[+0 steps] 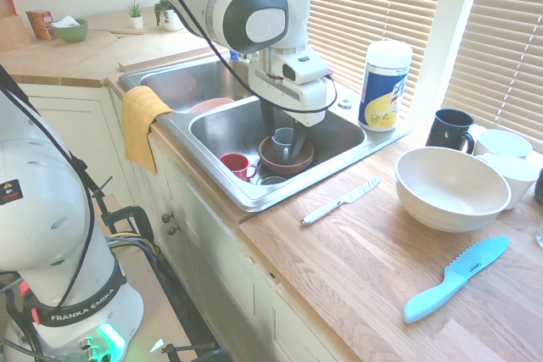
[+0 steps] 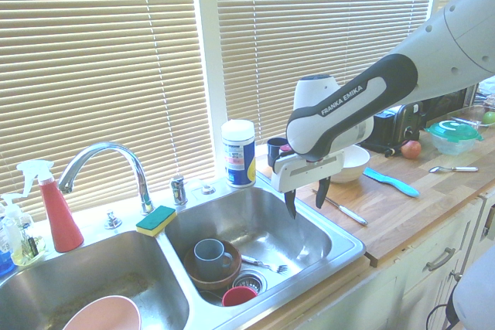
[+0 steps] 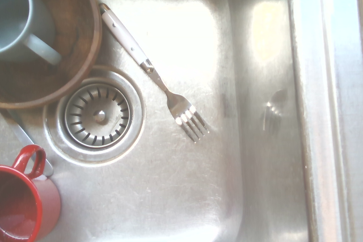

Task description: Put the knife into the sink

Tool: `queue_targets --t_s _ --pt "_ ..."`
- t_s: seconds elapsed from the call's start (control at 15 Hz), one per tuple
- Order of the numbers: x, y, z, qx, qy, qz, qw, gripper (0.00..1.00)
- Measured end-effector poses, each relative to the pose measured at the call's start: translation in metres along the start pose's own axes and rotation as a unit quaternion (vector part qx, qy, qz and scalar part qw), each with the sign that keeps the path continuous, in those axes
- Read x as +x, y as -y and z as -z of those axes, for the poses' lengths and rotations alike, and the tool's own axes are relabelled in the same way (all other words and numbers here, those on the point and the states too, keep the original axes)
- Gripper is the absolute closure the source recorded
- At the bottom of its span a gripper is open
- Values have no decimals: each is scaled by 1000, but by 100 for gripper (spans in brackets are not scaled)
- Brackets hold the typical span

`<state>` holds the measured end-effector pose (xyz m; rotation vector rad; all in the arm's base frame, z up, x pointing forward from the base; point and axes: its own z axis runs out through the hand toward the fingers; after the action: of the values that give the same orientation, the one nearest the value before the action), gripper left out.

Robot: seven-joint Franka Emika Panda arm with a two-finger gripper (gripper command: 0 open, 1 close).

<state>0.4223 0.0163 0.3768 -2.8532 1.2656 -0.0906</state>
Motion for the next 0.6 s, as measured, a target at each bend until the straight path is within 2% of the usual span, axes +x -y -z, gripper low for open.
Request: queue_targets --t_s 0.33,0.6 --pt "8 -7 3 3 -2 -3 1000 0" --pt "42 -50 13 7 6 23 1000 0"
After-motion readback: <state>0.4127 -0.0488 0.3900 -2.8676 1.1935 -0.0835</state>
